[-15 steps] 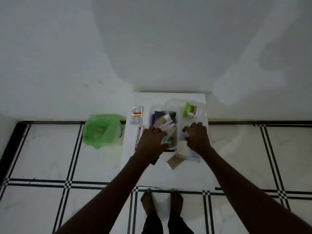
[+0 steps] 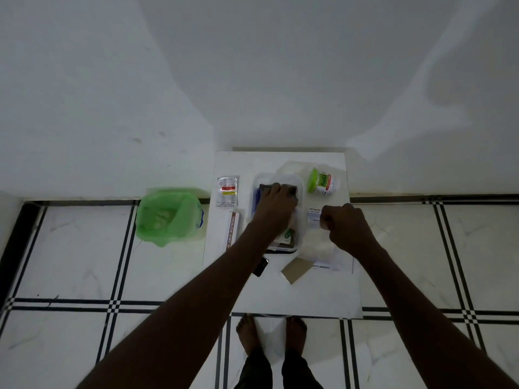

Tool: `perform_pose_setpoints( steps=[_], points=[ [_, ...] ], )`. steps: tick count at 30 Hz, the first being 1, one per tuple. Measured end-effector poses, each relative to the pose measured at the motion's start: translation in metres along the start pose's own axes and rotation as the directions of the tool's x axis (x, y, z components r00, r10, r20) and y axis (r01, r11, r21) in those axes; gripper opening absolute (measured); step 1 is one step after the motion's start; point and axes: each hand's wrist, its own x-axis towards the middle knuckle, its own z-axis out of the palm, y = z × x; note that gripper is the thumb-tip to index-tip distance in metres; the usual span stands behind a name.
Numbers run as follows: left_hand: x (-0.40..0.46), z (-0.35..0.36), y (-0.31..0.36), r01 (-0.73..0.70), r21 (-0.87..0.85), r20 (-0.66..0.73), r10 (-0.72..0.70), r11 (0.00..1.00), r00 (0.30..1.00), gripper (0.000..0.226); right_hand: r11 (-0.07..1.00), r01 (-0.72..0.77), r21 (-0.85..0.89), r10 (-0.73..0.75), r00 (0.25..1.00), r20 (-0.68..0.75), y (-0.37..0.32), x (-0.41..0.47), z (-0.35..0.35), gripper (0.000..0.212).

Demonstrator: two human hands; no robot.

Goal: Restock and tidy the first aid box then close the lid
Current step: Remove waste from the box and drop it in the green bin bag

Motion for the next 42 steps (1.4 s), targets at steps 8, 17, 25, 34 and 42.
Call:
perform_pose_setpoints(
  steps=[8, 17, 25, 34, 42],
  points=[
    [0.002, -0.008, -0.009, 0.015, 0.088, 0.102, -0.024, 0.996, 0.994, 0.035, 0.995, -0.007, 0.097, 0.008, 1.0, -0.008, -0.004, -0.006, -0.031, 0.019],
    [-0.037, -0.066, -0.023, 0.043, -0.38, -0.182, -0.12, 0.924, 0.976, 0.009, 0.954, -0.024, 0.299, 0.094, 0.971, -0.221, -0.026, -0.007, -0.068, 0.003],
    [-0.132, -0.11, -0.09, 0.159, -0.894, -0.172, -0.649, 0.419, 0.741, 0.004, 0.915, 0.033, 0.402, 0.1, 0.947, -0.305, -0.123, 0.018, -0.082, 0.007],
    [-0.23, -0.059, -0.231, 0.09, -0.989, 0.147, -0.878, -0.119, 0.456, 0.022, 0.924, 0.06, 0.378, 0.003, 0.987, -0.163, -0.3, 0.071, 0.014, 0.009],
    [-0.224, 0.082, -0.404, 0.223, -0.933, 0.343, -0.886, -0.282, 0.312, 0.018, 0.952, -0.13, 0.276, 0.129, 0.991, 0.024, -0.424, 0.168, 0.181, 0.018]
  ],
)
